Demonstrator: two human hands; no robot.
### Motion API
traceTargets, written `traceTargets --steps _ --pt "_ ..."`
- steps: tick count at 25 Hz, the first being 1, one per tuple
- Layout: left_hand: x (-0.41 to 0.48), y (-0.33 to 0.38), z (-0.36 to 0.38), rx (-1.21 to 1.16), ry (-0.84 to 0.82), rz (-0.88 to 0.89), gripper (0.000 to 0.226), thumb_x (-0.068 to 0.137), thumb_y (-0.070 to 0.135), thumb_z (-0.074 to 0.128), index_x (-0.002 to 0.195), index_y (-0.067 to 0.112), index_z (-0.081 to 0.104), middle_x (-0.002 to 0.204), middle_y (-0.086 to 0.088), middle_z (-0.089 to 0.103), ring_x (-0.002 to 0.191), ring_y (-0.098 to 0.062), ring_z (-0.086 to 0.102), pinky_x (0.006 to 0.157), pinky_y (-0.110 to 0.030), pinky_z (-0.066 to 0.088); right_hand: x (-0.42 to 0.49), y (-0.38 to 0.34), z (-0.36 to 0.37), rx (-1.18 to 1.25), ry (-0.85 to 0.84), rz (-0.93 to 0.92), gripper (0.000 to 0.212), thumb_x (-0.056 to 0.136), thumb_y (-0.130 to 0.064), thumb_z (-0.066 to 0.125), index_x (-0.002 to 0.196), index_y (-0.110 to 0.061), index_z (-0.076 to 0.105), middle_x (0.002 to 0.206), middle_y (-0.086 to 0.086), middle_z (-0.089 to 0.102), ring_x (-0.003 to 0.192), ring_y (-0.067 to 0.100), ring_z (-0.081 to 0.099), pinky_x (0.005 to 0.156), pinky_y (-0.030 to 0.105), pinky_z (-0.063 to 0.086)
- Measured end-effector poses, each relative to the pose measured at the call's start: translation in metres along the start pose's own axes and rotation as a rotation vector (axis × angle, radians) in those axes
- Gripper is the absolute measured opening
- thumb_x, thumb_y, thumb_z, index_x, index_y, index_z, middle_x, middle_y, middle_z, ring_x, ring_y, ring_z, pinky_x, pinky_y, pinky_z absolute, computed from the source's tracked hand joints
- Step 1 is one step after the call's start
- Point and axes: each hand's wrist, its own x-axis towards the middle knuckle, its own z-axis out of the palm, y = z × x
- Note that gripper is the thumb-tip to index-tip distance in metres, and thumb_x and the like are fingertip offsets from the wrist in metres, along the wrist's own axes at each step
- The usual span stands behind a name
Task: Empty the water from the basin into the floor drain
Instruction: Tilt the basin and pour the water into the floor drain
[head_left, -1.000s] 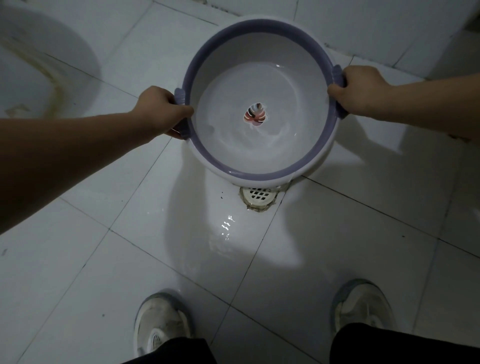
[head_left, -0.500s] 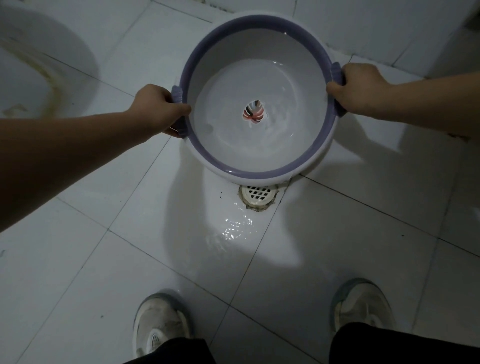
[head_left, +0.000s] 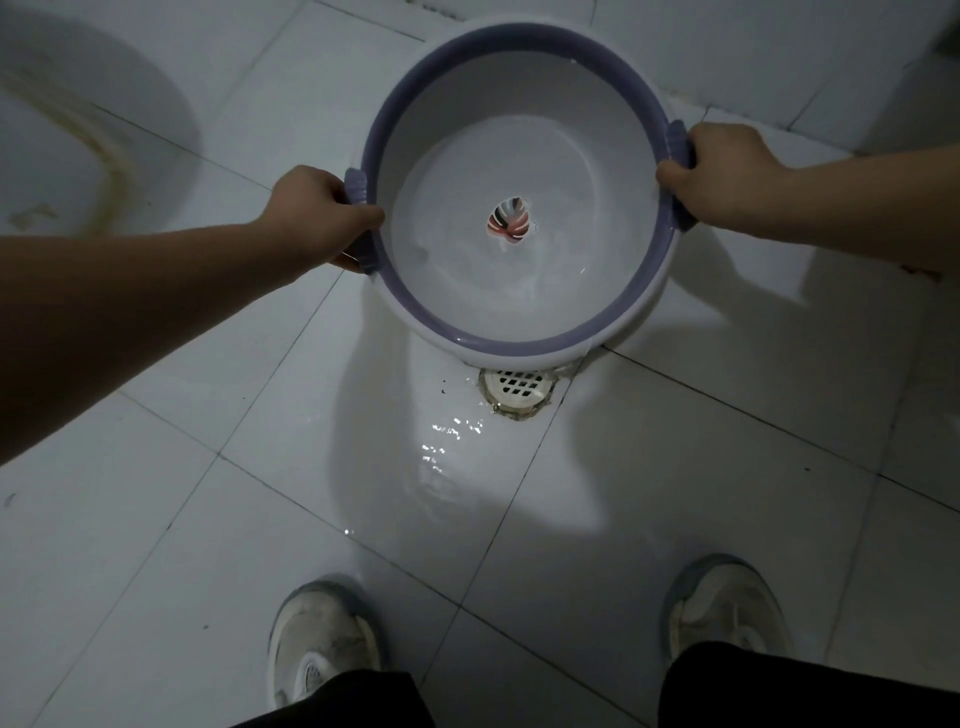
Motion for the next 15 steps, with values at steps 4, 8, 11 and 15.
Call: traceTargets --steps 4,8,11,15 --pt "-0.0026 0.0029 0.0007 0.012 0.014 0.008 0.014 0.085 0.011 0.064 0.095 0.001 0.065 0.086 -0.015 0.072 0.067 -0.026 0.074 0.063 -0.040 0.063 -0.0018 -0.0002 -0.0019 0.009 -0.001 -0.001 0.028 0.094 -0.025 0.049 0.094 0.002 0.055 0.085 0.018 0.052 0.076 0.027 0.049 0.066 0.029 0.032" --pt "-0.0043 0.0032 0.0007 0.019 0.017 0.018 0.013 0.087 0.012 0.064 0.096 0.002 0.064 0.085 -0.012 0.071 0.071 -0.028 0.074 0.070 -0.045 0.063 -0.0030 -0.0011 -0.0032 0.015 -0.005 0.003 0.030 0.094 -0.025 0.049 0.097 0.004 0.056 0.085 0.019 0.053 0.076 0.027 0.050 0.066 0.029 0.032" --pt "-0.0054 0.0020 0.0008 0.022 0.022 0.019 0.014 0.087 0.013 0.064 0.095 0.002 0.063 0.085 -0.013 0.071 0.071 -0.028 0.073 0.071 -0.044 0.062 -0.0049 -0.0016 -0.0026 0.012 -0.015 0.003 0.034 0.095 -0.025 0.048 0.102 0.007 0.057 0.085 0.019 0.053 0.076 0.028 0.050 0.066 0.030 0.033" --pt "-0.0062 0.0019 -0.0005 0.035 0.021 0.030 0.012 0.087 0.015 0.065 0.093 0.004 0.063 0.086 -0.012 0.071 0.070 -0.025 0.073 0.066 -0.038 0.063 -0.0060 -0.0025 -0.0027 0.016 -0.013 0.009 0.033 0.095 -0.025 0.049 0.102 0.006 0.057 0.084 0.018 0.053 0.074 0.027 0.050 0.065 0.029 0.032"
